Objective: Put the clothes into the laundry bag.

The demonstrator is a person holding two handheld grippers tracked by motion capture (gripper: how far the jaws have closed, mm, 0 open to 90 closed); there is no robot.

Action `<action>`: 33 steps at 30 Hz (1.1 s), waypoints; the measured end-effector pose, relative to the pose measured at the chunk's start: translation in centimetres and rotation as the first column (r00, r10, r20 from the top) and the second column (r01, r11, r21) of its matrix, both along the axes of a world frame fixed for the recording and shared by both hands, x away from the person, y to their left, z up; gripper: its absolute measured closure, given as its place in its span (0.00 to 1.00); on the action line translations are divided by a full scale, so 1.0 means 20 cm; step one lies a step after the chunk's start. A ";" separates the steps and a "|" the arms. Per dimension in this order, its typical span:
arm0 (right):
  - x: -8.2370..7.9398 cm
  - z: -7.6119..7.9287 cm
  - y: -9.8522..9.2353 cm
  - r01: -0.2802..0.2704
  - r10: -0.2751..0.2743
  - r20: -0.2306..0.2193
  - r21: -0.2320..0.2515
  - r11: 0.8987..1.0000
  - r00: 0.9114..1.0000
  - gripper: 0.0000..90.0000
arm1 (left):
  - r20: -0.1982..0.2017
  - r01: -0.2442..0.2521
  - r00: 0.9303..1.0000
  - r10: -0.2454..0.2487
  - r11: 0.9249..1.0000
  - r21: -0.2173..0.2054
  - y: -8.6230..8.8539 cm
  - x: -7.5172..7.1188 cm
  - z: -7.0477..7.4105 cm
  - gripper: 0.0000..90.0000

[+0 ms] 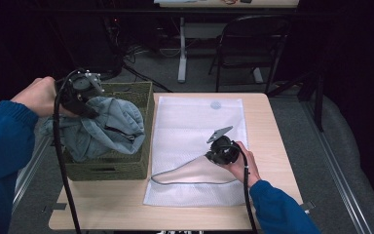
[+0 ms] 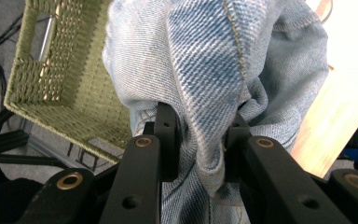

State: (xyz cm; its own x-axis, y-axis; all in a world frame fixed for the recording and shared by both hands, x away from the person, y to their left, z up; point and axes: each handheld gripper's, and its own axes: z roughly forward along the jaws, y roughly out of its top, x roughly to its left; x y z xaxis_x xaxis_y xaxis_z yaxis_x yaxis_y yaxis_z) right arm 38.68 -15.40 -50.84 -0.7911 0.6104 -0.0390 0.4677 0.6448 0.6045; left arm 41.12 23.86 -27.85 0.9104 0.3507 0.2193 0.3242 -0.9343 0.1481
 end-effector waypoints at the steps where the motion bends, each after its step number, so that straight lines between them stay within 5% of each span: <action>1: 0.00 0.00 0.00 0.001 -0.001 0.000 -0.001 1.000 1.000 0.98 | 0.002 0.001 1.000 -0.001 1.000 -0.004 -0.01 0.00 0.01 0.83; 8: 0.00 0.00 0.00 -0.002 0.002 0.003 0.000 1.000 1.000 0.98 | 0.016 0.029 0.999 -0.029 1.000 -0.012 -0.07 -0.05 0.07 0.83; 15: 0.00 0.00 0.00 -0.002 0.002 0.003 -0.002 1.000 1.000 0.98 | -0.008 -0.007 1.000 0.007 1.000 -0.025 -0.13 -0.08 0.12 0.83; 22: 0.00 0.00 0.00 -0.004 0.004 0.004 -0.004 1.000 1.000 0.98 | -0.031 0.010 0.999 -0.011 1.000 -0.024 -0.18 -0.13 0.15 0.83; 33: -0.01 0.00 0.00 0.009 -0.009 -0.004 -0.003 1.000 1.000 0.98 | 0.007 0.030 1.000 -0.030 0.999 -0.016 -0.31 -0.22 0.25 0.83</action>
